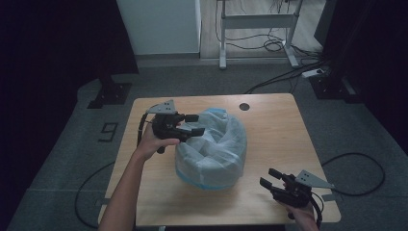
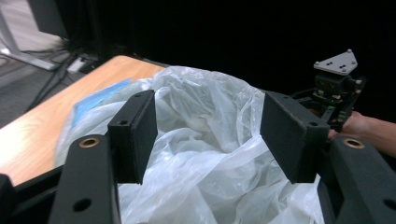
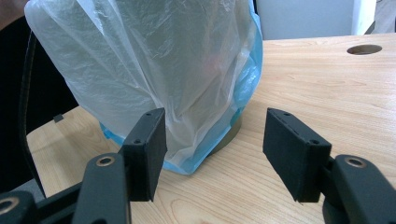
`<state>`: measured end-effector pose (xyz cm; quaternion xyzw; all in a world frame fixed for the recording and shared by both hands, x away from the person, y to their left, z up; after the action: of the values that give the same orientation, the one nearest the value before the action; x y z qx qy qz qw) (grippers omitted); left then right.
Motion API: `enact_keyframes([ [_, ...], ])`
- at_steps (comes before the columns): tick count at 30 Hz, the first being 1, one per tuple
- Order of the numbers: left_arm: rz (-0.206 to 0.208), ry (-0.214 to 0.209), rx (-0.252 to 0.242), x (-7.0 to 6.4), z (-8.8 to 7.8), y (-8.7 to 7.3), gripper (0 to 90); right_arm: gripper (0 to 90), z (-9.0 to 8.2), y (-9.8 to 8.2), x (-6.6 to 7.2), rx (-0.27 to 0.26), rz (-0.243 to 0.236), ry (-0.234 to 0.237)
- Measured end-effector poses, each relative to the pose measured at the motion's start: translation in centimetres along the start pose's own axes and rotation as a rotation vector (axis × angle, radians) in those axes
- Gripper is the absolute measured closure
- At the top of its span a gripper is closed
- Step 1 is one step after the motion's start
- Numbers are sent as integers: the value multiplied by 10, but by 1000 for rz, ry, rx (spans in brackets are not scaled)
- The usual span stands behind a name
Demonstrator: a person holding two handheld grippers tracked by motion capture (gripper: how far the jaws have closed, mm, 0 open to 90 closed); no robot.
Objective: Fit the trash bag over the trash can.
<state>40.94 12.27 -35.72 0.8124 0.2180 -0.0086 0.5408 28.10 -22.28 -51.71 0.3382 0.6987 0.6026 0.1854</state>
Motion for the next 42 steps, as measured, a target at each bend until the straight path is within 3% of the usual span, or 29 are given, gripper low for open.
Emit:
enact_keyframes([
  [9,6,-23,18,-1,12,16,365,389,3,1,2,1,2,7],
  [16,39,1,110,-3,34,15,383,390,4,0,3,6,1,12],
  [21,93,2,281,-9,60,7,408,391,6,0,4,11,-2,21],
  [27,128,42,351,-11,67,4,408,392,8,-1,5,16,-4,28],
  [34,155,50,433,-13,73,-3,413,394,10,-2,6,24,-3,33],
  [35,165,66,473,-13,75,-7,416,394,10,-2,6,27,-3,34],
  [42,164,102,570,-11,82,-11,411,397,12,-3,7,42,-8,37],
])
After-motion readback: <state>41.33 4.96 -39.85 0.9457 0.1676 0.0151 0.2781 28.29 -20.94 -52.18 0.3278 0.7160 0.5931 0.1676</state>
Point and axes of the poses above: each handheld gripper's, and its own axes: z roughly forward along the jaws, y roughly out of its top, x roughly to its left, the point moved 4 cm from there along z, roughly forward along the jaws, and after that the axes turned 8 degrees about -z, right-handed, at the moved point
